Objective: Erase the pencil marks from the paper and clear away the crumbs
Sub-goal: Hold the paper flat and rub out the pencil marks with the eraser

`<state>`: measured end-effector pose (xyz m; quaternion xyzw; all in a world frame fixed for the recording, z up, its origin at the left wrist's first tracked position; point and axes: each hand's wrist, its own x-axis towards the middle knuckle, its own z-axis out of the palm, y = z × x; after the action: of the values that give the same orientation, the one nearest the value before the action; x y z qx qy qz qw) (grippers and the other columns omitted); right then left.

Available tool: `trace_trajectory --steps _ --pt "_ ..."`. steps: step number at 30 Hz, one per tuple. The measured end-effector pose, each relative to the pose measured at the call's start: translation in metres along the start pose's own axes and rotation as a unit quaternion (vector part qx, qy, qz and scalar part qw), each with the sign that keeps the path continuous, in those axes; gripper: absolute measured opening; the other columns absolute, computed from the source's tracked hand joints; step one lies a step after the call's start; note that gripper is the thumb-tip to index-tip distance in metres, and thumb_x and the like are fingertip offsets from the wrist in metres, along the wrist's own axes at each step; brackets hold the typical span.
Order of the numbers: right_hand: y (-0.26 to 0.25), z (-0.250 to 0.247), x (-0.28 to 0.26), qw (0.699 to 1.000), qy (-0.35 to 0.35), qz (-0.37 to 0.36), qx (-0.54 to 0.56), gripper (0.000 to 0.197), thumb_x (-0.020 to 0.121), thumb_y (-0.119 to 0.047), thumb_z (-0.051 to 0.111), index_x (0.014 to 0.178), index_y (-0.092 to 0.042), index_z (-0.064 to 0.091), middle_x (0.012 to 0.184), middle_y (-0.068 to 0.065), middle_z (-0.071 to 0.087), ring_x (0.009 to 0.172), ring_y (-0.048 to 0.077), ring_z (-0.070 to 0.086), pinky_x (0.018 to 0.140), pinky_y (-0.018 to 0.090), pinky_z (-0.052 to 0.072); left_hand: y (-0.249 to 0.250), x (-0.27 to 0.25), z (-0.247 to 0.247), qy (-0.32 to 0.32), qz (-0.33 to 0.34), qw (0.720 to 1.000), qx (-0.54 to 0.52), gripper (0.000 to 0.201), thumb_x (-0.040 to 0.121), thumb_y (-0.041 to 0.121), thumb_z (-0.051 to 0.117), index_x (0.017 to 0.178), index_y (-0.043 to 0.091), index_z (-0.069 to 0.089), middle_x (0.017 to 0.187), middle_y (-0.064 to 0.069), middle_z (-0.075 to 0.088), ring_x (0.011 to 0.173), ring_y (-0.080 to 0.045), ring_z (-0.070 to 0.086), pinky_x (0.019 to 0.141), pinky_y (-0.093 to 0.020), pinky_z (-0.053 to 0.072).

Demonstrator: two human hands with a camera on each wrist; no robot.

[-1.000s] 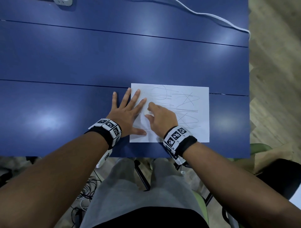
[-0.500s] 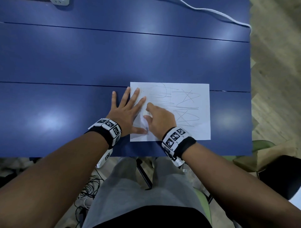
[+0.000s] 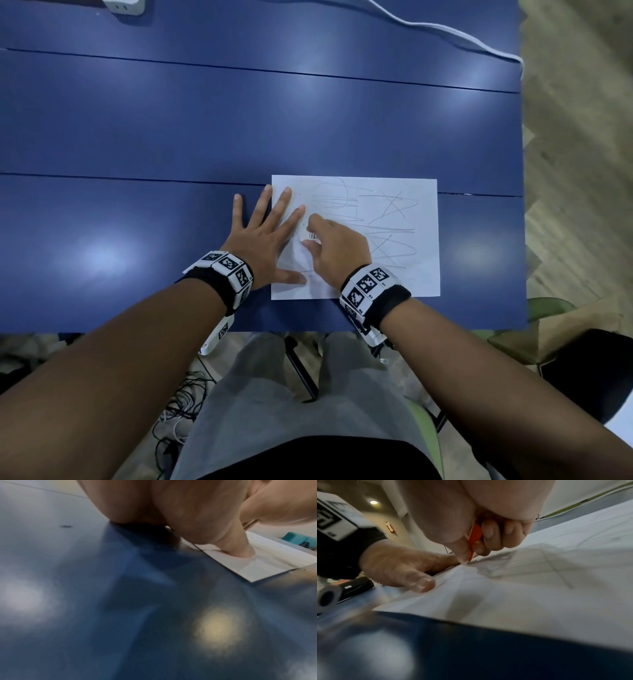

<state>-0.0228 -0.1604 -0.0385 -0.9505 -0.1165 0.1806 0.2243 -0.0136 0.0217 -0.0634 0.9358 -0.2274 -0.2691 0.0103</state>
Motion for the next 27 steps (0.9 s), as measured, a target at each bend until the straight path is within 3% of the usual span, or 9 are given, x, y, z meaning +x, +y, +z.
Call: trace_trajectory --steps 5,10,14,18,23,27 --pt "-0.008 0.005 -0.012 0.998 -0.051 -0.044 0.003 0.018 0.095 -0.029 0.050 0.109 -0.018 0.047 0.096 -0.001 0.063 0.076 0.024 0.060 0.063 0.034 0.047 -0.001 0.000 0.004 0.006 0.004 1.000 0.001 0.128 0.062 0.104 0.017 0.157 0.027 -0.023 0.160 -0.004 -0.039 0.147 -0.034 -0.035 0.112 -0.076 -0.011" --pt "-0.002 0.002 -0.002 1.000 0.002 0.003 0.005 0.018 0.095 -0.030 0.051 0.109 -0.019 0.048 0.099 -0.002 0.066 0.080 0.024 0.061 0.065 0.034 0.048 -0.001 0.001 0.003 0.011 0.003 1.000 0.002 0.126 0.065 0.102 0.023 0.156 0.029 -0.024 0.160 -0.003 -0.039 0.147 -0.033 -0.034 0.112 -0.075 -0.013" --pt "-0.010 0.004 -0.013 0.997 -0.058 -0.048 0.001 0.020 0.096 -0.030 0.048 0.112 -0.018 0.048 0.099 0.000 0.064 0.080 0.025 0.060 0.064 0.032 0.042 -0.002 0.000 0.005 0.011 0.004 1.000 0.005 0.127 0.062 0.103 0.017 0.156 0.027 -0.024 0.160 -0.004 -0.039 0.148 -0.035 -0.034 0.111 -0.074 -0.014" --pt "0.000 0.000 -0.002 1.000 0.002 -0.001 -0.001 0.018 0.096 -0.030 0.051 0.110 -0.019 0.049 0.099 -0.002 0.065 0.081 0.025 0.062 0.066 0.034 0.047 -0.001 0.001 0.005 0.014 0.003 1.000 -0.001 0.126 0.064 0.102 0.022 0.157 0.029 -0.022 0.160 -0.003 -0.039 0.148 -0.033 -0.034 0.112 -0.075 -0.012" --pt "-0.006 0.005 -0.011 0.998 -0.048 -0.048 -0.005 0.019 0.096 -0.030 0.049 0.111 -0.018 0.048 0.098 0.000 0.064 0.079 0.026 0.061 0.064 0.034 0.047 -0.002 0.000 0.005 0.010 0.001 1.000 0.005 0.126 0.065 0.103 0.020 0.156 0.028 -0.023 0.160 -0.004 -0.038 0.148 -0.034 -0.033 0.111 -0.076 -0.011" --pt "0.000 0.002 -0.004 1.000 -0.011 -0.014 -0.009 0.018 0.096 -0.031 0.050 0.110 -0.019 0.048 0.099 -0.002 0.064 0.079 0.025 0.061 0.064 0.034 0.047 -0.001 0.001 0.003 0.007 0.002 1.000 0.008 0.125 0.066 0.101 0.023 0.155 0.028 -0.026 0.159 -0.004 -0.040 0.147 -0.034 -0.035 0.112 -0.075 -0.012"
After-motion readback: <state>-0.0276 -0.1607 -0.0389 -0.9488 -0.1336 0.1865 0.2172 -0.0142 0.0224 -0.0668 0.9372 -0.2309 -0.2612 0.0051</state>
